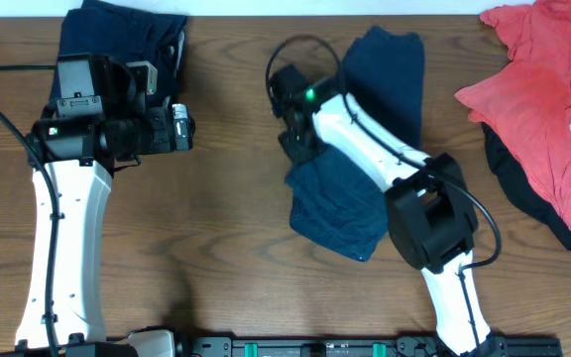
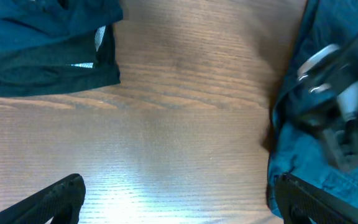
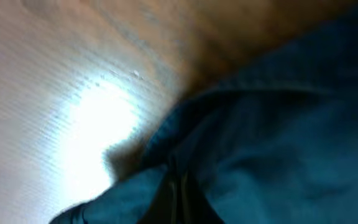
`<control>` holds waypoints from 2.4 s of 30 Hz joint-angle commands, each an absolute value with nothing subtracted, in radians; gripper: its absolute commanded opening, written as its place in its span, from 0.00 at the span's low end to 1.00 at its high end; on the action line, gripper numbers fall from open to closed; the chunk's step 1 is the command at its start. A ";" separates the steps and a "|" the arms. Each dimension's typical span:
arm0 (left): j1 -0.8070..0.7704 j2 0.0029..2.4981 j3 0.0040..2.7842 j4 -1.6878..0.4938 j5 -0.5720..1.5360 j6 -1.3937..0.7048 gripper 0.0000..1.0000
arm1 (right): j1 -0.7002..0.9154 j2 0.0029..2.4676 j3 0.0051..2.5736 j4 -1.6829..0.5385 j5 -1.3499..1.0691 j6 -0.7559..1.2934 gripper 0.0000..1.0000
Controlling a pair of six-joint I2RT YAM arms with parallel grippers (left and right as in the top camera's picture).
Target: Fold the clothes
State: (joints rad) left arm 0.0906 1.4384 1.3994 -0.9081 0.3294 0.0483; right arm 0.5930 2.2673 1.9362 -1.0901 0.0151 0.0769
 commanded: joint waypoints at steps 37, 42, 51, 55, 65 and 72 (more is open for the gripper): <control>0.095 1.437 1.409 -0.870 0.320 0.071 0.98 | -0.436 2.127 2.302 -1.600 0.092 0.201 0.01; 0.095 1.438 1.409 -0.870 0.320 0.071 0.98 | -0.527 2.127 2.302 -1.571 0.120 0.258 0.01; 0.095 1.438 1.409 -0.859 0.320 0.071 0.98 | -0.541 2.122 2.302 -1.590 0.028 0.173 0.87; 0.095 1.438 1.409 -0.858 0.320 0.071 0.98 | -0.463 2.097 2.302 -1.560 0.002 0.104 0.88; 0.095 1.438 1.409 -0.859 0.319 0.078 0.98 | -0.124 2.164 2.295 -1.365 -0.020 0.028 0.87; 0.095 1.438 1.409 -0.859 0.297 0.078 0.98 | 0.016 2.347 2.293 -1.309 -0.076 0.008 0.84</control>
State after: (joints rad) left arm 0.0906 1.4384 1.3994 -0.8585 0.3130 0.0605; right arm -0.0265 2.2532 2.2898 -1.3163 -0.0425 0.0376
